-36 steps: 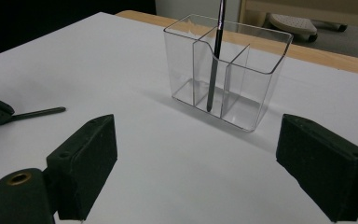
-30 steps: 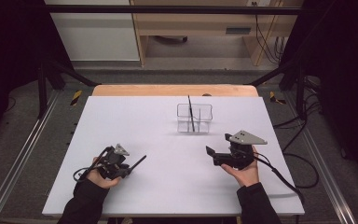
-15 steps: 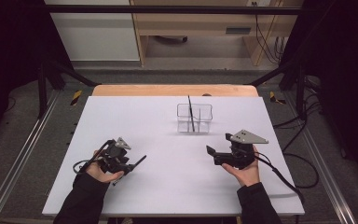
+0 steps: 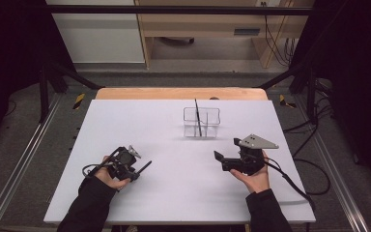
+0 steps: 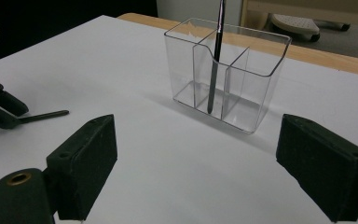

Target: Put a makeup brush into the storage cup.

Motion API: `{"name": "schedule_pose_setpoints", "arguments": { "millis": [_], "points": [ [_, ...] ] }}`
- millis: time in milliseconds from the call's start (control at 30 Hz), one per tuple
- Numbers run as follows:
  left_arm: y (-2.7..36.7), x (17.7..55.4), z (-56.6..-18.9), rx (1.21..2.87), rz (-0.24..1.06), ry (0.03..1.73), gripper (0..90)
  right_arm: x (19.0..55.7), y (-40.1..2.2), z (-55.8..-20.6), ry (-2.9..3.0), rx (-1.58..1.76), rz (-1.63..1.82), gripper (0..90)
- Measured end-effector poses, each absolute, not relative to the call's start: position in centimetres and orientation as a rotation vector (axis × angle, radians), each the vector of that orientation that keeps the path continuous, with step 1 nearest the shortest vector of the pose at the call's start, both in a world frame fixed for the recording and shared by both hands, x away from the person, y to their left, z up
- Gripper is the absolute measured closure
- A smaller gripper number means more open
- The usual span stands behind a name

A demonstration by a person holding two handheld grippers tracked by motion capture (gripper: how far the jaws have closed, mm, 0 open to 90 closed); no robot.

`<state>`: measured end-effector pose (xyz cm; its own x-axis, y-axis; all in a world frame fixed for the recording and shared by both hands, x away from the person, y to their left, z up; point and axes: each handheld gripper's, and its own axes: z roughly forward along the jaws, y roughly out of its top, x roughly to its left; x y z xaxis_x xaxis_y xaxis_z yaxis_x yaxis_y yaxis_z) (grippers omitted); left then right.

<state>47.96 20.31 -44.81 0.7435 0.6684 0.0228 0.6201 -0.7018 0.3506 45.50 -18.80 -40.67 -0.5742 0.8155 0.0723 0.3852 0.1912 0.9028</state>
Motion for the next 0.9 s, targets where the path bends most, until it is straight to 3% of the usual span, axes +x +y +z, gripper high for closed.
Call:
{"name": "schedule_pose_setpoints", "arguments": {
  "millis": [900],
  "points": [
    [19.68, 47.67, -44.78, 2.652, 0.199, 1.002, 83.0, 45.52, -18.79, -40.69, 2.055, 1.121, 1.353, 12.6]
  ]
}}
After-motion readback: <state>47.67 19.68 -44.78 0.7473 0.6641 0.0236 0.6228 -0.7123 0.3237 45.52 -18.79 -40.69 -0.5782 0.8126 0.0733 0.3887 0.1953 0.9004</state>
